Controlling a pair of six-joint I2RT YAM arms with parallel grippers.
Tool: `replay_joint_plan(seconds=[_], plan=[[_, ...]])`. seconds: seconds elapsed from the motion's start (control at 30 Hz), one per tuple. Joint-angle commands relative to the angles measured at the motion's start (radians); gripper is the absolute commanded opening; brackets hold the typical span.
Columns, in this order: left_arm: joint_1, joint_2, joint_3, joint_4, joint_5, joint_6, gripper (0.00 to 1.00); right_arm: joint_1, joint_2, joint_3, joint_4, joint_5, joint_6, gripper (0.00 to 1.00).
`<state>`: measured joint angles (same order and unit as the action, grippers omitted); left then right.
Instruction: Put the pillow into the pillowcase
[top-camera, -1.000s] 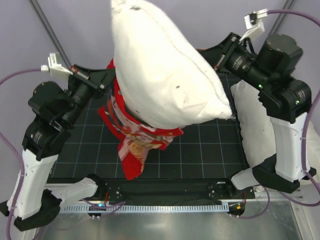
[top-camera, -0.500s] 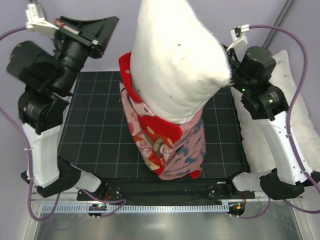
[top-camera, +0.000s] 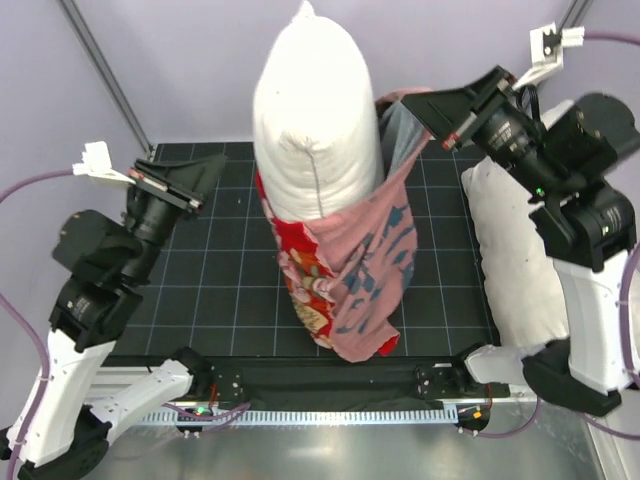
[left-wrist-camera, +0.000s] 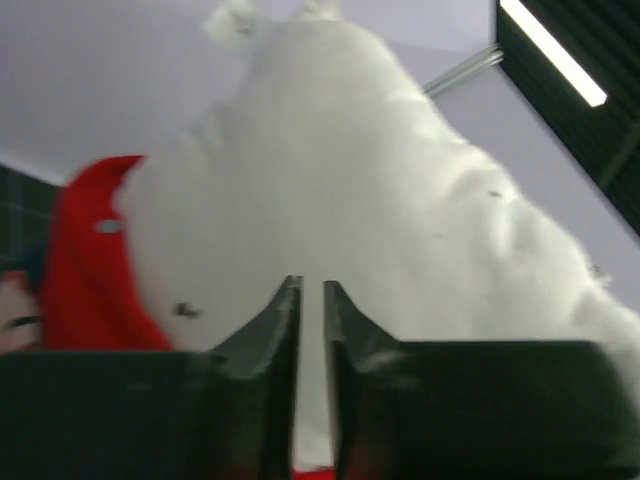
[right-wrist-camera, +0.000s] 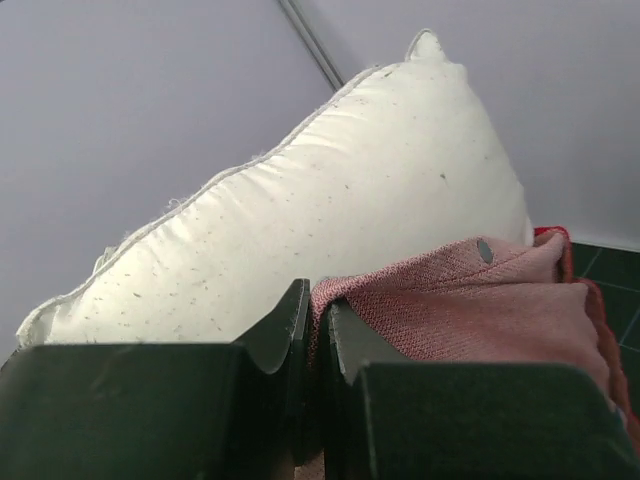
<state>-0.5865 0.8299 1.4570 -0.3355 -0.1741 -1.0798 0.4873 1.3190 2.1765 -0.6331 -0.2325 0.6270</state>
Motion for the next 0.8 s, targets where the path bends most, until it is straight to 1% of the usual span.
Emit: replay_joint_plan(seconds=[0.0, 0.03, 0.07, 0.1, 0.17, 0.2, 0.23, 0.27, 0.3, 0.37, 0.43, 0.6, 0.67, 0.77], plan=[[0.004, -0.113, -0.119, -0.065, -0.115, 0.115, 0.31, -0.007, -0.158, -0.226, 0.226, 0.027, -0.026, 0.04], [0.004, -0.142, -0.183, -0.063, -0.158, 0.129, 0.4, -0.007, -0.199, -0.394, 0.277, 0.028, -0.018, 0.04], [0.004, -0.179, -0.205, -0.06, -0.174, 0.142, 0.48, -0.009, -0.226, -0.455, 0.335, 0.027, -0.012, 0.04], [0.004, -0.192, -0.214, -0.065, -0.182, 0.176, 0.61, -0.007, -0.26, -0.528, 0.343, 0.024, -0.01, 0.04], [0.004, -0.192, -0.221, -0.091, -0.168, 0.205, 0.68, -0.007, -0.279, -0.575, 0.336, 0.021, -0.012, 0.04], [0.004, -0.177, -0.221, -0.103, -0.159, 0.213, 0.74, -0.007, -0.293, -0.621, 0.332, 0.022, -0.012, 0.04], [0.004, -0.167, -0.224, -0.108, -0.142, 0.213, 0.77, -0.007, -0.319, -0.645, 0.328, 0.027, -0.015, 0.04], [0.004, -0.155, -0.234, -0.106, -0.104, 0.213, 0.82, -0.007, -0.337, -0.668, 0.325, 0.048, -0.018, 0.04], [0.004, -0.132, -0.242, -0.106, -0.082, 0.213, 0.84, -0.007, -0.355, -0.717, 0.322, 0.068, -0.021, 0.04], [0.004, -0.101, -0.26, -0.099, -0.036, 0.204, 0.89, -0.007, -0.412, -0.753, 0.303, 0.131, -0.038, 0.04], [0.004, -0.045, -0.262, -0.083, -0.01, 0.204, 0.9, -0.007, -0.449, -0.782, 0.279, 0.148, -0.055, 0.04], [0.004, 0.054, -0.256, -0.068, 0.093, 0.193, 0.89, -0.007, -0.471, -0.799, 0.242, 0.162, -0.075, 0.04], [0.004, 0.075, -0.267, -0.08, 0.096, 0.187, 0.89, -0.007, -0.484, -0.799, 0.227, 0.171, -0.081, 0.04], [0.004, 0.065, -0.31, -0.091, 0.058, 0.189, 0.91, -0.007, -0.498, -0.797, 0.213, 0.174, -0.089, 0.04]])
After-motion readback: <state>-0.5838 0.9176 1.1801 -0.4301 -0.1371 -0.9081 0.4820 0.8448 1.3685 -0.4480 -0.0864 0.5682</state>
